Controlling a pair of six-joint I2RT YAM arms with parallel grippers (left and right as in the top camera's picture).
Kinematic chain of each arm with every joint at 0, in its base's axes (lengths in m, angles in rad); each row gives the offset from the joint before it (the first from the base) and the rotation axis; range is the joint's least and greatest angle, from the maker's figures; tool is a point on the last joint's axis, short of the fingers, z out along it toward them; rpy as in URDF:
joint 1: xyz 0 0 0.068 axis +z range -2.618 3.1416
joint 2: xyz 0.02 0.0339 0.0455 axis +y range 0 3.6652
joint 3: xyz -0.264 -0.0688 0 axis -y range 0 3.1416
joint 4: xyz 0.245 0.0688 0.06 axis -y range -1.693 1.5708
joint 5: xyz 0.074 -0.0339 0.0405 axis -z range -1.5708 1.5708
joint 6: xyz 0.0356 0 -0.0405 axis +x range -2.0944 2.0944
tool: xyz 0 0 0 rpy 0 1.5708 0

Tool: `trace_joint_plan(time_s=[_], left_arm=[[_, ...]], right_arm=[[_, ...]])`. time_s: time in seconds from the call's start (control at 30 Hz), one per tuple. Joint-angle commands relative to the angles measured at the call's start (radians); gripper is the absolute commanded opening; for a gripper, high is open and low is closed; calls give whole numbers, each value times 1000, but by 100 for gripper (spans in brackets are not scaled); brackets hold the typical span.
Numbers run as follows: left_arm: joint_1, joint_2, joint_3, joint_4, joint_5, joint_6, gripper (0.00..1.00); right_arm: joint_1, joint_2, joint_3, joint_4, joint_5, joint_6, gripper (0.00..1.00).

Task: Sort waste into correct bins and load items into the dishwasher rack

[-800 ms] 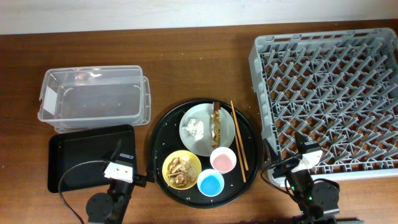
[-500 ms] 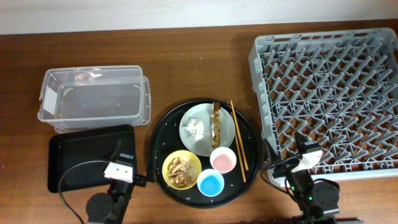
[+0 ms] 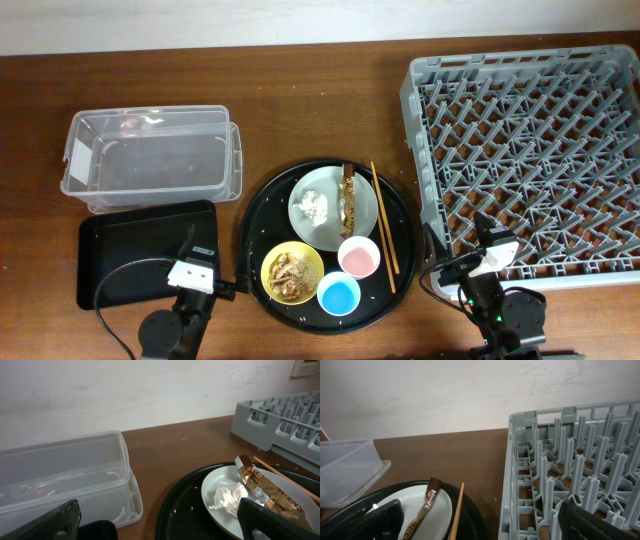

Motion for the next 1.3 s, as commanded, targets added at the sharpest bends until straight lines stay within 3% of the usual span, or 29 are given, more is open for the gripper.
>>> trace_joint_plan(time_s=[0.0, 0.37, 0.43, 0.5, 0.57, 0.63, 0.7, 0.77, 0.83, 0.97, 1.07, 1.17, 1.27], left_arm=[[-5, -5, -7, 3, -4, 16, 99], [-5, -5, -7, 21, 33, 15, 100], [-5, -5, 14, 147, 157, 3, 100], [-5, -3, 92, 134, 159, -43, 100], [-5, 24, 233, -37, 166, -66, 100], [-5, 119, 448, -341, 173, -69, 100], [-5, 287, 669, -597, 174, -69, 100], [-5, 470, 878, -740, 223, -68, 100], [-5, 602, 1076, -772, 348, -69, 100], [-5, 703, 1204, -780, 415, -80, 100], [-6, 821, 1204, -962, 361, -80, 100], [-6, 999, 1204, -1148, 239, -80, 100], [-6, 1133, 1204, -1148, 438, -79, 100]], right_arm=[[-6, -8, -9, 2, -5, 8, 98], [-6, -8, -9, 2, -17, 9, 98], [-6, -8, 34, -15, -179, 9, 98], [-6, -8, 111, -63, -264, 16, 98], [-6, 5, 241, -187, -267, 15, 98], [-6, 73, 408, -353, -267, 16, 98], [-6, 248, 626, -571, -267, 15, 98], [-6, 464, 824, -739, -271, 15, 98], [-7, 689, 1031, -902, -270, -4, 98], [-6, 985, 1282, -1123, -285, -56, 98], [-6, 1131, 1366, -1199, -287, -54, 100], [-6, 1115, 1366, -1169, -285, -11, 96], [-6, 1003, 1366, -1133, -245, 13, 96]])
